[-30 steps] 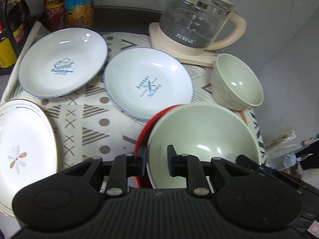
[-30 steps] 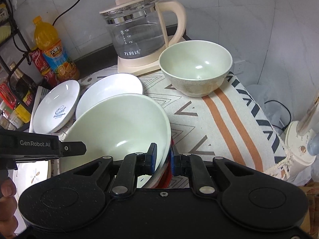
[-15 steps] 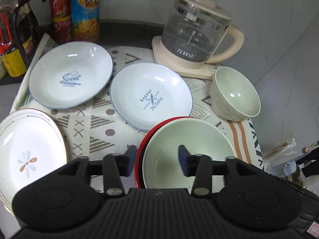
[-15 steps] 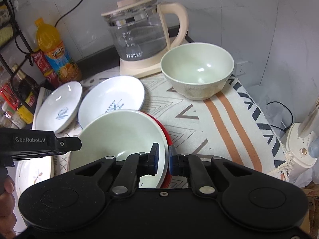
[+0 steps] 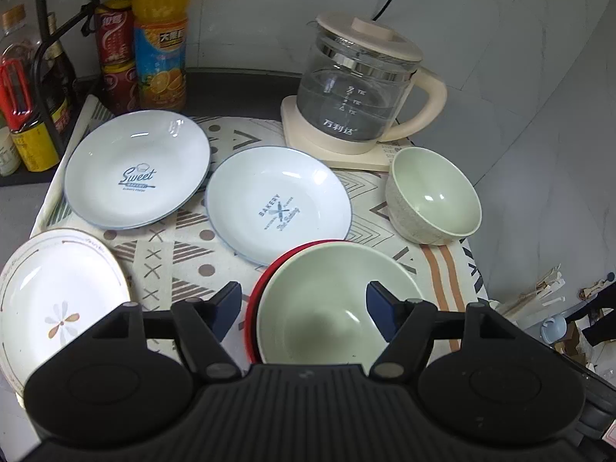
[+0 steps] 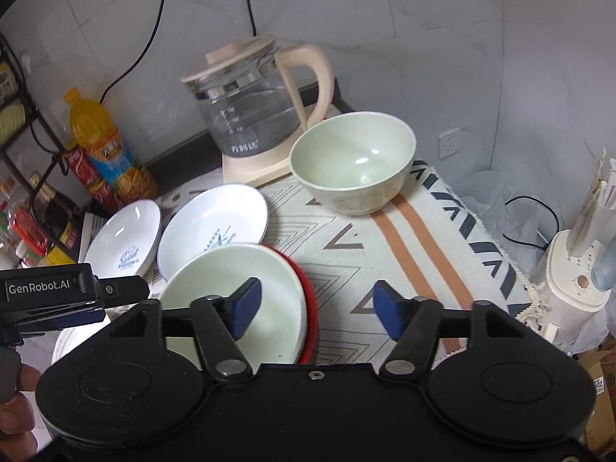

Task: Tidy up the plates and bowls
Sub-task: 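Open both grippers to release the large green bowl, then move both grippers to the rim of the small pale green bowl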

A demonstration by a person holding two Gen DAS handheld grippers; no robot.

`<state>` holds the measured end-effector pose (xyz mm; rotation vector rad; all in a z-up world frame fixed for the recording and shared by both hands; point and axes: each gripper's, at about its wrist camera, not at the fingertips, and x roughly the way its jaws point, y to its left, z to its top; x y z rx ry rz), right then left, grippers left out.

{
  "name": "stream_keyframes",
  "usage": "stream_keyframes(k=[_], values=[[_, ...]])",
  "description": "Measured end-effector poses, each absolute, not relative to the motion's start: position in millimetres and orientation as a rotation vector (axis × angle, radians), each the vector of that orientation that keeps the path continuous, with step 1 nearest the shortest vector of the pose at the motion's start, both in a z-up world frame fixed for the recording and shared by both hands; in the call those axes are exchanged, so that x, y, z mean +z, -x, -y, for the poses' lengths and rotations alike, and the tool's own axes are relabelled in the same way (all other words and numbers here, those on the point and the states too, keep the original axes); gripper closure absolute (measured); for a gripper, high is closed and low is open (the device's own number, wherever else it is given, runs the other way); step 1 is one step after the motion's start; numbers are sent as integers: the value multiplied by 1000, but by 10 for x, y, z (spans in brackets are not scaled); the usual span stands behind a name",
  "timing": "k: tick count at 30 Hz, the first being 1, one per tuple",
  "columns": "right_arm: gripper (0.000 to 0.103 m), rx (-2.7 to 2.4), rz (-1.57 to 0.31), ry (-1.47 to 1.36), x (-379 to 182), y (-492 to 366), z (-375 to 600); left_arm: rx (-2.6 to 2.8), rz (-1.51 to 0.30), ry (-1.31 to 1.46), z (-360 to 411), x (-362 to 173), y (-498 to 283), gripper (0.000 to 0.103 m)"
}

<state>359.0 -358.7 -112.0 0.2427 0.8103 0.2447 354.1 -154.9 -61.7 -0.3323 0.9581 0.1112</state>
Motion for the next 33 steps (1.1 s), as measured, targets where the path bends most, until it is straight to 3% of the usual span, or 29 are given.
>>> stream_keyframes(k=[7,33], values=[[28,215,-802,-270,-1119,-3671,3701,78,-961,323,1665,-640,-3755,33],[30,81,-851,-326,-1330,-4675,3881,-67,-1031,310,2016,-971,-5105,34]])
